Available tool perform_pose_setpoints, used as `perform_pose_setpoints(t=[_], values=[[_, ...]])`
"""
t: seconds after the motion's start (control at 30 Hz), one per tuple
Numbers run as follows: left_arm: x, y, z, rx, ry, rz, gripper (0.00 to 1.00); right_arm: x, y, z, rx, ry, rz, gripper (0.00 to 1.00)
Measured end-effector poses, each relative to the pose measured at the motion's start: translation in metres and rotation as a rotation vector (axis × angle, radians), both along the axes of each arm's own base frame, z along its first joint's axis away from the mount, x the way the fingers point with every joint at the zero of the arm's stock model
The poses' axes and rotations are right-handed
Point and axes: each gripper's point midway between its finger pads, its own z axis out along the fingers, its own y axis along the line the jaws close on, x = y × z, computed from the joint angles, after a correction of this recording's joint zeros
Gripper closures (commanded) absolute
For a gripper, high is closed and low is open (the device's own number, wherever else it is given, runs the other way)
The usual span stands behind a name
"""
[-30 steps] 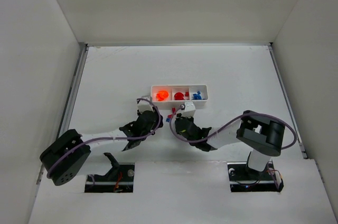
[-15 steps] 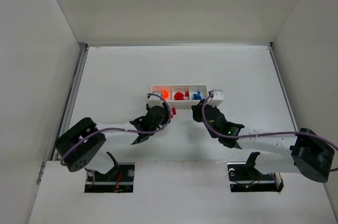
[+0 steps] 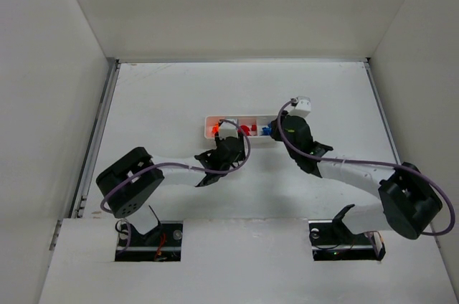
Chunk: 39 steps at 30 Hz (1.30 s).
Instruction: Sort the legos into containers by color
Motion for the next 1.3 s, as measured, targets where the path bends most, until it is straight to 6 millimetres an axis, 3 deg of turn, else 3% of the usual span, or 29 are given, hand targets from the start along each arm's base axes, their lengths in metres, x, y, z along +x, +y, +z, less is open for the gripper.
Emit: perform_pose_setpoints(t=[0.1, 0.23, 0.3, 0.6, 1.0, 1.3], values=[[0.003, -0.005, -0.002, 0.025, -0.004, 0.01, 0.6, 0.006, 0.0, -0.006, -0.021, 0.014, 0.005, 0.7], [0.002, -0.003, -0.008, 0.071, -0.001, 0.026, 0.62, 0.007, -0.001, -0.018, -0.05, 0.04, 0.011, 0.55], [0.003, -0.003, -0.01, 0.087, -0.003, 0.035, 0.64, 0.006, -0.001, -0.022, -0.063, 0.048, 0.017, 0.52], [0.009, -0.006, -0.012, 0.145, -0.01, 0.072, 0.71, 0.004, 0.003, -0.016, -0.057, 0.037, 0.03, 0.52], [0.004, 0.001, -0.019, 0.19, -0.016, 0.124, 0.71, 0.0, 0.008, -0.009, -0.044, 0.02, 0.047, 0.52], [0.004, -0.002, -0.038, 0.224, 0.017, 0.116, 0.71, -0.005, 0.012, -0.002, -0.032, 0.005, 0.062, 0.52]])
